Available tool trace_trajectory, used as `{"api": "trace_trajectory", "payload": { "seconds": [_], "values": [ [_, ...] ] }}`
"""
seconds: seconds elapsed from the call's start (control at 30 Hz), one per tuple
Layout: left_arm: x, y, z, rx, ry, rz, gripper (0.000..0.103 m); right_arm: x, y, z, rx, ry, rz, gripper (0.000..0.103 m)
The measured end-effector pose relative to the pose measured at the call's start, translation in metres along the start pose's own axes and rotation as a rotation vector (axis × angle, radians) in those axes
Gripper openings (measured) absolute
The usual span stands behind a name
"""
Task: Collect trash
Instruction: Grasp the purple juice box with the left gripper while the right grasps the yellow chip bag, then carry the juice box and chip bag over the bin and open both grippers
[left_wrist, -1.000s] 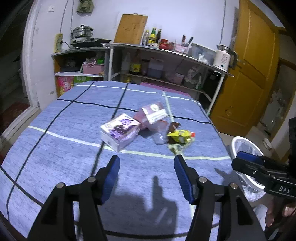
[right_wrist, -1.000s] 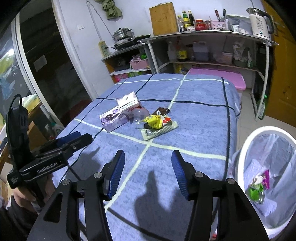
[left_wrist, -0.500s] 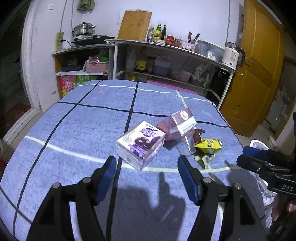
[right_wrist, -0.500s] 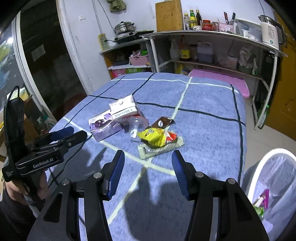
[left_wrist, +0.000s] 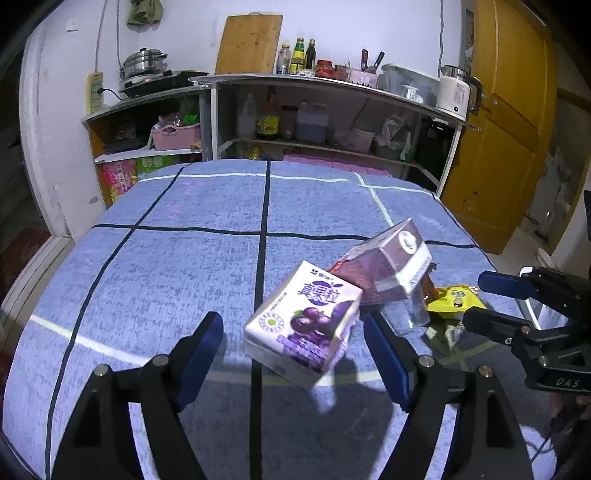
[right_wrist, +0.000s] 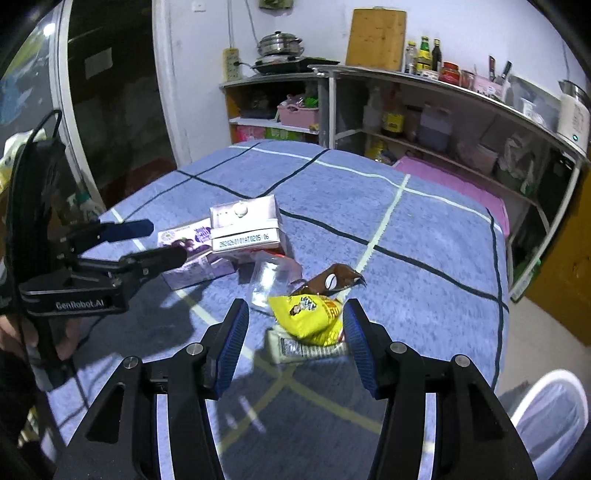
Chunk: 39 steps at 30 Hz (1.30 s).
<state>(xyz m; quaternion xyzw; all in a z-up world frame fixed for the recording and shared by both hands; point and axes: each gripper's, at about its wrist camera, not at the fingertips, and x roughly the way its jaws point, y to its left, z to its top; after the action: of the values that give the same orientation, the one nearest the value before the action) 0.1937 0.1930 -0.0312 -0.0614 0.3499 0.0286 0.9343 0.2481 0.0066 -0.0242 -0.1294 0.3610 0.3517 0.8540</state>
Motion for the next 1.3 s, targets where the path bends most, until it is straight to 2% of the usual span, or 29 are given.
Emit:
{"api": "trace_trajectory", "payload": {
  "seconds": [0.23, 0.4, 0.43, 0.47, 0.5, 0.63, 0.97, 1.3],
  "values": [
    [0.019, -0.005, -0.001, 0.044, 0.07, -0.043, 0.082, 0.02, -0.003, -0.002, -0.036, 0.052, -0.006, 0.054],
    [0.018, -0.011, -0.001, 0.056, 0.073, -0.039, 0.08, 0.024, -0.011, -0.003, 0.001, 0.064, 0.011, 0.054],
    [0.019, -0.01, -0.001, 0.052, 0.073, -0.034, 0.077, 0.023, -0.012, -0.002, 0.01, 0.062, 0.014, 0.049],
    [0.019, -0.01, -0.002, 0.048, 0.077, -0.029, 0.069, 0.023, -0.014, -0.002, 0.018, 0.061, 0.015, 0.044],
    [0.019, -0.01, -0.002, 0.041, 0.08, -0.028, 0.07, 0.023, -0.016, -0.001, 0.026, 0.062, 0.017, 0.04],
    [0.015, -0.011, -0.005, 0.014, 0.073, -0.017, 0.069, 0.02, -0.017, -0.001, 0.051, 0.057, 0.033, 0.037],
    [-0.012, -0.019, -0.018, -0.072, 0.032, -0.019, 0.069, -0.006, -0.024, -0.006, 0.116, 0.019, 0.066, 0.035],
    [-0.047, -0.048, -0.031, -0.077, -0.01, -0.054, 0.069, -0.053, -0.023, -0.024, 0.155, -0.031, 0.072, 0.035]
  ]
}}
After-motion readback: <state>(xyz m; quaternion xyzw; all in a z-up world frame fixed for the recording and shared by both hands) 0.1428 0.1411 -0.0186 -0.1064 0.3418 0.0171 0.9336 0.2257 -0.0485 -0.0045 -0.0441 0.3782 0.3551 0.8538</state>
